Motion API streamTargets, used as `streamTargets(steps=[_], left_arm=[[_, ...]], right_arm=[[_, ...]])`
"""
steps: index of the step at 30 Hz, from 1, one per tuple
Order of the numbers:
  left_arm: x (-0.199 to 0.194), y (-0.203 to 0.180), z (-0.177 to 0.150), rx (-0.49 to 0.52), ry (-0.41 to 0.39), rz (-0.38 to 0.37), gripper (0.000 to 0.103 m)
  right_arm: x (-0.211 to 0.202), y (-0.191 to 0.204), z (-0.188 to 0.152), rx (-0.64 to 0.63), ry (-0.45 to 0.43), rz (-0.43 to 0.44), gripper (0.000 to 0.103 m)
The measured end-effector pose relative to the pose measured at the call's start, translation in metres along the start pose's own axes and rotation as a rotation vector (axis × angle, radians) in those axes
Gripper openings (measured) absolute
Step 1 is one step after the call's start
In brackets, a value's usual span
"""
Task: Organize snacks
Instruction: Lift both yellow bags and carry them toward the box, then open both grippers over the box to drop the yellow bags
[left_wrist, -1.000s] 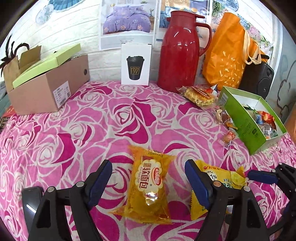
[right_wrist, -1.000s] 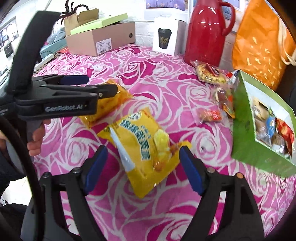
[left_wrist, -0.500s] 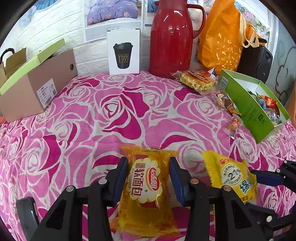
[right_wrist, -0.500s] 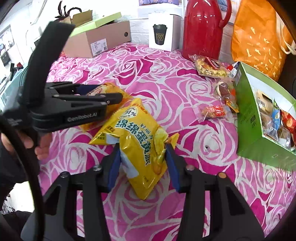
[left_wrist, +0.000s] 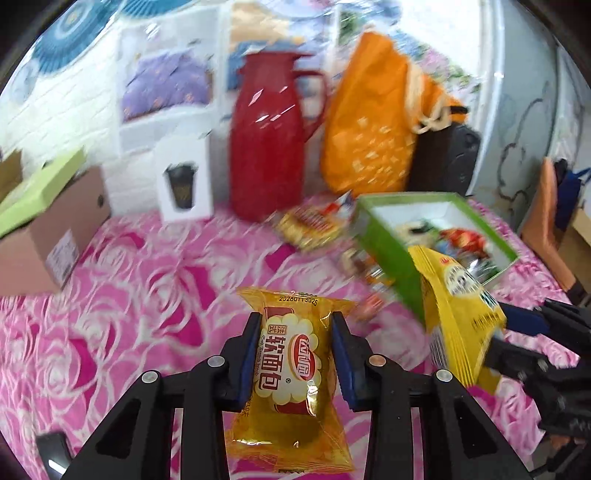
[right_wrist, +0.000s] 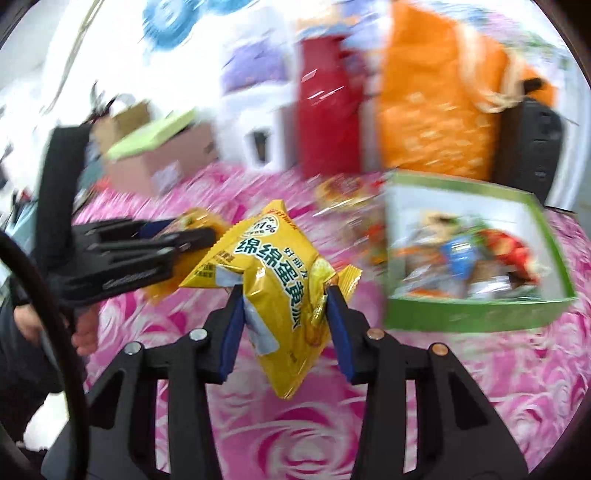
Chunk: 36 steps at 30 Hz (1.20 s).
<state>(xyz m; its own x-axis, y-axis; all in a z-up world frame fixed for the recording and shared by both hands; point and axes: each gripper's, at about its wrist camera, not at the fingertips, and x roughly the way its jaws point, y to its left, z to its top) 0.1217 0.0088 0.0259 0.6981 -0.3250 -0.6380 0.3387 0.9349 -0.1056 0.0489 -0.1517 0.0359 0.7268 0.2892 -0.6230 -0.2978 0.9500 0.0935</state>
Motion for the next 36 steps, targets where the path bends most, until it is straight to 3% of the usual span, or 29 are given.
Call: streamTargets(steps=[5,9,19,20,21,22,23,24,29,36], left_arm=[[0.002,-0.054,0.042,0.086,-0.049,-0.095,0.036],[0.021,-0.092,0.070,0.137,-0.061,-0.128,0.036],[0.082,-0.142,0.103,0.172,-0.023,-0.168,0.038],[0.085,-0.142,0.104,0.165,-0.030,-0.169,0.043],[0.090,-0.143,0.103,0.155,-0.032,-0.171,0.070],[0.092,-0.142,0.103,0.145,-0.025,-0.169,0.085],[0.093,-0.141,0.101,0.132,-0.026,-0.167,0.095],[0.094,-0.140,0.099,0.123,-0.035,-0.171,0.095],[0.100,-0.140,0.092,0.137,-0.020,-0.108,0.096],[0.088,-0.133,0.090,0.128,-0.032,-0.075,0.096]], right_arm=[[-0.021,-0.057,0.013,0.078,-0.062,-0.166,0.046],[-0.023,-0.101,0.020,0.141,-0.083,-0.245,0.046],[0.008,-0.163,0.031,0.166,-0.089,-0.335,0.048],[0.011,-0.165,0.030,0.157,-0.087,-0.350,0.050],[0.016,-0.166,0.029,0.140,-0.083,-0.361,0.059],[0.022,-0.166,0.028,0.108,-0.073,-0.371,0.079],[0.025,-0.166,0.026,0.088,-0.067,-0.373,0.089],[0.027,-0.165,0.024,0.068,-0.066,-0.375,0.099],[0.034,-0.164,0.012,0.034,-0.061,-0.392,0.099],[0.026,-0.157,0.009,0.043,-0.053,-0.386,0.099]])
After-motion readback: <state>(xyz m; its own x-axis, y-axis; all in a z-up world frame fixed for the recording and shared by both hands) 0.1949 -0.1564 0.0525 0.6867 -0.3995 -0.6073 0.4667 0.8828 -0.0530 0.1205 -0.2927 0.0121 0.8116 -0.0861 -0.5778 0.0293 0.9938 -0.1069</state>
